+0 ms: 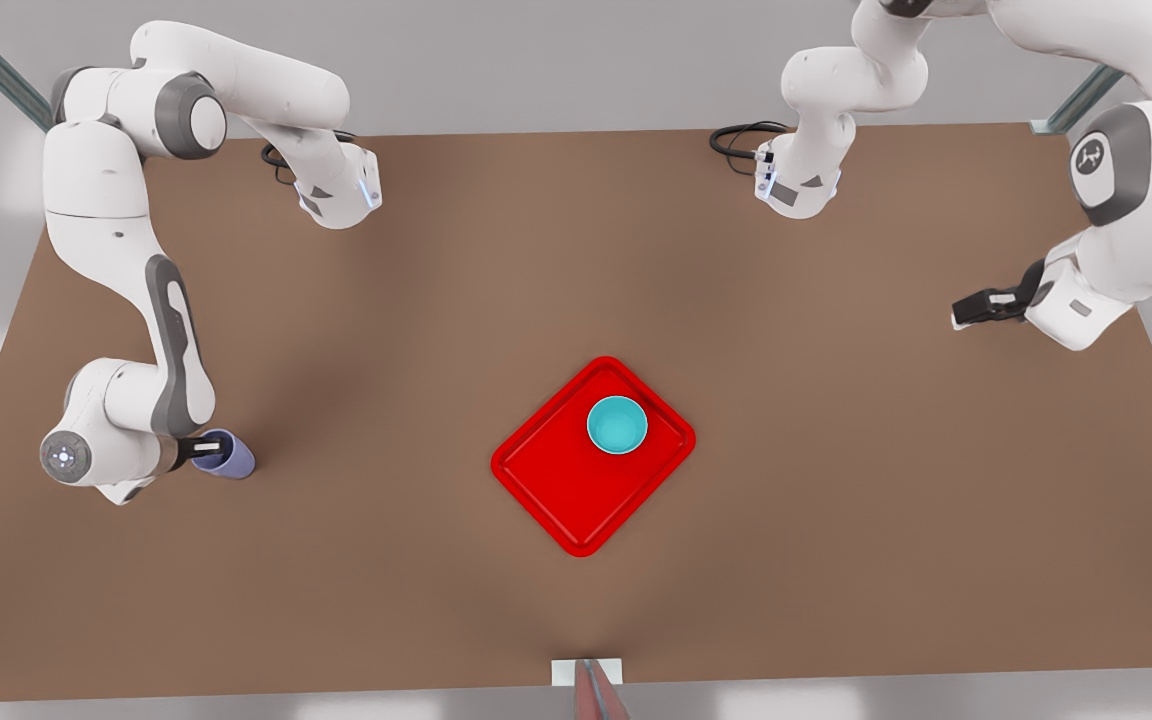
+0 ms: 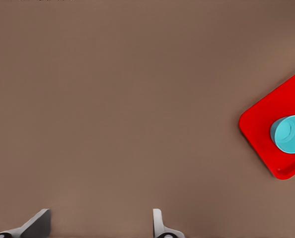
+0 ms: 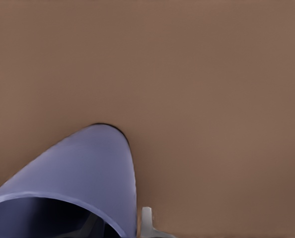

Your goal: Place the bowl on the tray with the left arm and the cup on the tray with the right arm

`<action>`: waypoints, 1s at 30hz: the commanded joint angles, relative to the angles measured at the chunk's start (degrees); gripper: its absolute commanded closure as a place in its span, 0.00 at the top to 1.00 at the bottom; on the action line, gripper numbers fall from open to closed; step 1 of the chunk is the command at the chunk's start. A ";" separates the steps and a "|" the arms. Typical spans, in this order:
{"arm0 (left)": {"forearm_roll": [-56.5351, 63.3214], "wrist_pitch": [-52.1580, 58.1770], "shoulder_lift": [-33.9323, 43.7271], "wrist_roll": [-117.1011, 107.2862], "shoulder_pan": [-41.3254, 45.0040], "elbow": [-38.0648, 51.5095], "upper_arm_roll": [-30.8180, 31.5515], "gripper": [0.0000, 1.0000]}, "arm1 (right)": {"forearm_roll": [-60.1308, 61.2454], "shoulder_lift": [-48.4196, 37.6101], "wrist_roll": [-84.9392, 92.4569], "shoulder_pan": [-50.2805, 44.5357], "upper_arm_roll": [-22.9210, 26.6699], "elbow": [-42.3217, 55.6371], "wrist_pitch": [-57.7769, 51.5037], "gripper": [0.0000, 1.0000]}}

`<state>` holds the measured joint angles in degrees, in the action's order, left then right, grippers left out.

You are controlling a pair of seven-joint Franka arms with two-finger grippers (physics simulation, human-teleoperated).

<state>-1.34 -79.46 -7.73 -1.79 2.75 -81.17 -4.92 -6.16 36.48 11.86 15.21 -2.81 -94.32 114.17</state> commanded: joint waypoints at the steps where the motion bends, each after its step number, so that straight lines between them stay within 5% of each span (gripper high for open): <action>1: 1.43 -0.25 0.00 0.12 -0.29 -0.13 -0.01 1.00 | 0.00 0.00 0.00 0.00 0.00 0.01 0.00 0.26; 17: 2.83 -2.19 -4.84 -0.59 -0.82 0.84 -0.01 1.00 | 0.09 -0.88 -0.61 -0.26 -0.62 0.71 -1.14 0.26; 22: 2.75 -1.57 -4.84 -0.59 -0.82 0.75 -0.01 1.00 | 2.20 -1.14 -0.88 -0.97 -6.24 5.81 -5.89 0.26; 30: 2.75 -1.66 -5.01 -0.67 -0.73 0.75 -0.01 1.00 | 9.49 2.98 -6.32 -21.27 -6.59 14.07 -5.71 0.27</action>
<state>1.40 -81.12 -12.75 -2.46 2.04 -80.42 -4.92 5.43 39.95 5.45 -7.55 -9.25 -79.31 108.47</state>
